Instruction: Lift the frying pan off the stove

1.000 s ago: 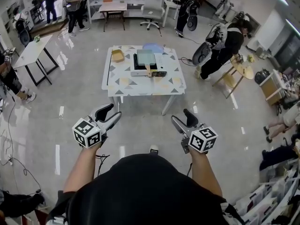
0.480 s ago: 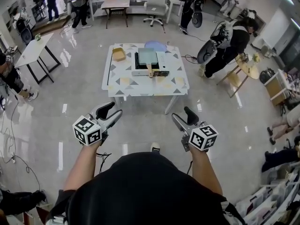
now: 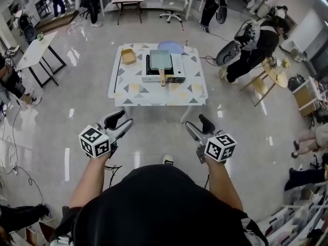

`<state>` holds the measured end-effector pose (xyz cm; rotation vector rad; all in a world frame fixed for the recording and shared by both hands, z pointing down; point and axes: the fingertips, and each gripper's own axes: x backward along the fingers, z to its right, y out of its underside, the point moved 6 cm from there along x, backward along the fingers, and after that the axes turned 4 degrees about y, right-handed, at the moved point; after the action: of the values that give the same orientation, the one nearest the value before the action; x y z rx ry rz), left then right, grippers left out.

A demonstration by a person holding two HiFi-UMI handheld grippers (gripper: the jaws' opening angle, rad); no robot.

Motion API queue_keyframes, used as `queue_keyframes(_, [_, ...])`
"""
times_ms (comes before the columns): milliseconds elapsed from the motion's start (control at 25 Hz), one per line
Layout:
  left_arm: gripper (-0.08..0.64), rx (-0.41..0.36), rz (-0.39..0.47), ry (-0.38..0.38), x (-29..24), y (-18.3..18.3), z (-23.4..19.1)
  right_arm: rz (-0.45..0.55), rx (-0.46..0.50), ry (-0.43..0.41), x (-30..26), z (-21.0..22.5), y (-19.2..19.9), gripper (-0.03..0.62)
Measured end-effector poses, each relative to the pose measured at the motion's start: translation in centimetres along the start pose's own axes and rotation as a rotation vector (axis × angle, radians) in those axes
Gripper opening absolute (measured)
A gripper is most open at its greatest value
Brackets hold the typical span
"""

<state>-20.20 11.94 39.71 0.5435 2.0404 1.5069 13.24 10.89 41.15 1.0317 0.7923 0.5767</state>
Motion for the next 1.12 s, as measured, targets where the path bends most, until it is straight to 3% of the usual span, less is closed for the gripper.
queue_keyframes(1120, [0.199, 0.087, -0.048, -0.048, -10.5, -0.5, -3.9, -0.059, -0.027, -0.078, -7.2, 11.7, -3.5, 0.351])
